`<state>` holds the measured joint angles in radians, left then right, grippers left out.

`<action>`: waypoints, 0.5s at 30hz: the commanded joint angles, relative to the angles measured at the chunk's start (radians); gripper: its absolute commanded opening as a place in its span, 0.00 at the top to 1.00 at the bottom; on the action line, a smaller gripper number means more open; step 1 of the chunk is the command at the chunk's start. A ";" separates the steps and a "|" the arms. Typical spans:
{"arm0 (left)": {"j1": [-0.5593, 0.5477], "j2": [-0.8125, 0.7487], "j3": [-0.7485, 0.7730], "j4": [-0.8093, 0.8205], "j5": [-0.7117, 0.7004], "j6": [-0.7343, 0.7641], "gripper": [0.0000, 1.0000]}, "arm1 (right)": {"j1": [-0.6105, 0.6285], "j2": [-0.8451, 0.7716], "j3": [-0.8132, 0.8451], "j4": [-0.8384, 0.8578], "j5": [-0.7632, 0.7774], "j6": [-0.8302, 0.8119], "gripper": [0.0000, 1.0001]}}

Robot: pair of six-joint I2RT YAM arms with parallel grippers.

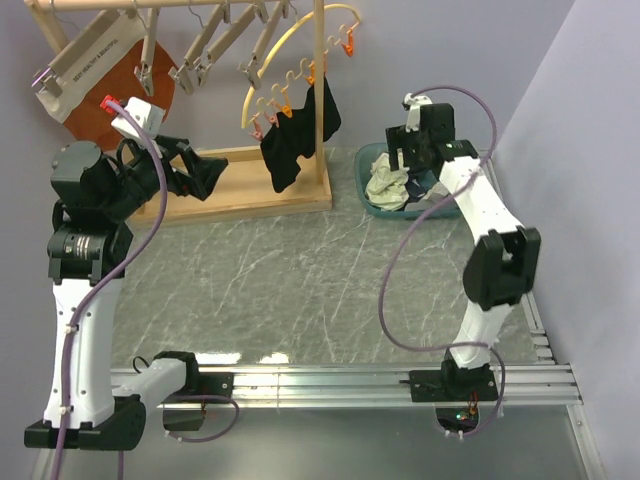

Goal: Clip the underwear to the hanger

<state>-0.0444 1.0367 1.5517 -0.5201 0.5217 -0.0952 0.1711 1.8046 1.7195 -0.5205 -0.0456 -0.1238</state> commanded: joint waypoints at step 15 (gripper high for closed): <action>0.003 -0.037 -0.042 0.015 0.051 0.008 0.01 | -0.035 0.380 0.313 -0.041 -0.085 0.072 0.17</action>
<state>-0.0444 0.9993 1.5047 -0.5228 0.5575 -0.0902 0.1452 2.1723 1.9858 -0.5571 -0.1181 -0.0345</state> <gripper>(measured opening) 0.992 0.840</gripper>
